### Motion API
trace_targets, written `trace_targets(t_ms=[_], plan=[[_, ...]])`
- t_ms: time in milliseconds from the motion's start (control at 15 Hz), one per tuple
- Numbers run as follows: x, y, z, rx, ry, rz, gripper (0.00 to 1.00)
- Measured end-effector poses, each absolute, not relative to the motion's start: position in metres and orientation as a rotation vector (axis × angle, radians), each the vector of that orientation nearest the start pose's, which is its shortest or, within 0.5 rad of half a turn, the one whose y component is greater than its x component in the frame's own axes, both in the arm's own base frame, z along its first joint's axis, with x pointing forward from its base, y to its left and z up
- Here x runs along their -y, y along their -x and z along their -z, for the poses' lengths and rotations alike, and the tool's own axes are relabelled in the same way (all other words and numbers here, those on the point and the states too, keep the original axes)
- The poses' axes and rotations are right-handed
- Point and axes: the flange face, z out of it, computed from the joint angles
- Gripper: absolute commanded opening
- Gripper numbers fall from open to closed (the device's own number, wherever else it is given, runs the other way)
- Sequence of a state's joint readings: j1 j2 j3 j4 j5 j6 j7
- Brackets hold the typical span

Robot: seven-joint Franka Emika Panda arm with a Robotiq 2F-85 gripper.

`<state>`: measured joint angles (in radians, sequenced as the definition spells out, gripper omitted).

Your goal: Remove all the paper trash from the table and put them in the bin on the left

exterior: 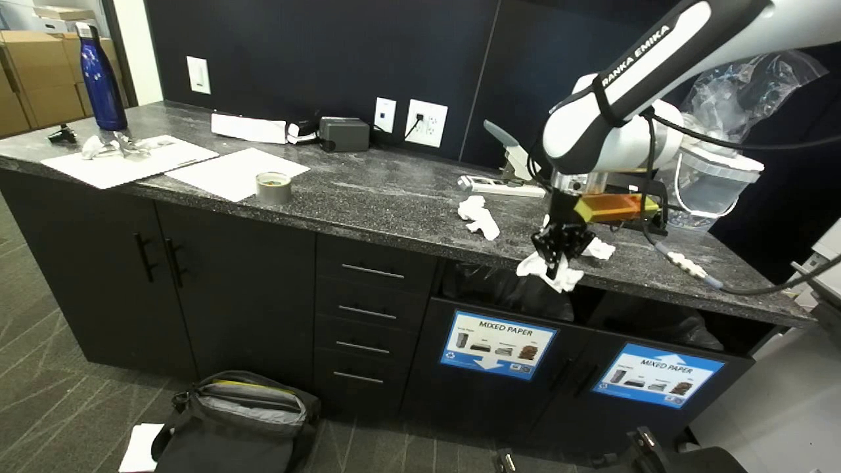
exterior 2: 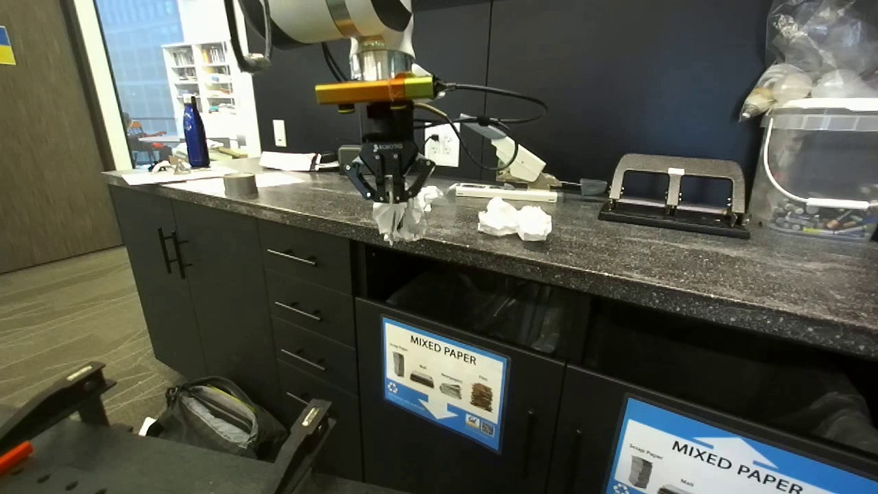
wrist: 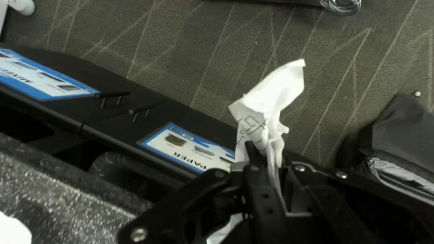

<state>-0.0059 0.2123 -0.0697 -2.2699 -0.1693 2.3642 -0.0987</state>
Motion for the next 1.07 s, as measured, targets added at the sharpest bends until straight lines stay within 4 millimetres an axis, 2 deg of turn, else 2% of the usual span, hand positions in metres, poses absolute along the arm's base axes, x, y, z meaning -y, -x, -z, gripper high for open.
trace_targets(t_ms=[200, 333, 533, 733, 867, 1067], plan=[[0.061, -0.472, -0.229, 0.269, 3.193, -0.175, 0.12], [0.078, -0.445, -0.209, 0.361, 3.168, -0.135, 0.13], [0.103, -0.422, -0.180, 0.504, 3.135, 0.030, 0.15], [0.112, -0.422, -0.148, 0.596, 3.083, 0.220, 0.16], [0.115, -0.430, -0.125, 0.616, 3.045, 0.312, 0.15], [0.133, -0.444, -0.093, 0.595, 3.039, 0.417, 0.15]])
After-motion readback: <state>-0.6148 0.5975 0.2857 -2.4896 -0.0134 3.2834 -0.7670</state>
